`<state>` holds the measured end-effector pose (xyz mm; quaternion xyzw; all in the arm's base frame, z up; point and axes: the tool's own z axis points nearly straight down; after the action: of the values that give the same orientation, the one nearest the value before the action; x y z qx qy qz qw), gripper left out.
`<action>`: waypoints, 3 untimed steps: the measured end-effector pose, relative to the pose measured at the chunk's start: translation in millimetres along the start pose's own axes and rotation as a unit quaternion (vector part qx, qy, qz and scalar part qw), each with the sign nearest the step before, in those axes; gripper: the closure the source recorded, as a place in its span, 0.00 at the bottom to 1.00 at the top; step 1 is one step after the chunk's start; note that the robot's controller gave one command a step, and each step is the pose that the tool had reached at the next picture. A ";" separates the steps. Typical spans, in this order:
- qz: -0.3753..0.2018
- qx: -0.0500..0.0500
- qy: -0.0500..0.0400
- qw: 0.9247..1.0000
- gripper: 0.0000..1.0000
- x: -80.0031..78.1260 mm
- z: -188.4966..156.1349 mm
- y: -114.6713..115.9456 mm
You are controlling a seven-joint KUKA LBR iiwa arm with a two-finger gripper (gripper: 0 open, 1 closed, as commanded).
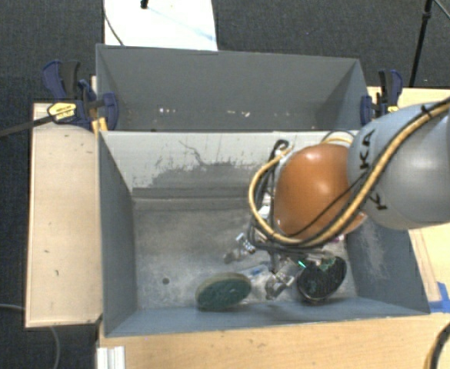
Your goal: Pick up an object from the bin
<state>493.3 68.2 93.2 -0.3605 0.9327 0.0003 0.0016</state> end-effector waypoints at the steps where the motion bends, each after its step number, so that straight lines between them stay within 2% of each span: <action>1: -0.010 0.001 -0.003 1.000 0.00 1.1 21.3 5.9; 2: 0.034 0.004 -0.004 0.999 0.00 5.3 19.6 6.6; 3: 0.034 0.002 -0.004 0.999 1.00 5.2 19.6 8.6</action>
Offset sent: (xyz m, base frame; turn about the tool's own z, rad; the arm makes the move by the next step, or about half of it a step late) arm -0.0073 0.0026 -0.0231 -0.0232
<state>483.7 71.0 73.6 -0.3285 0.9445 -0.0003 0.0062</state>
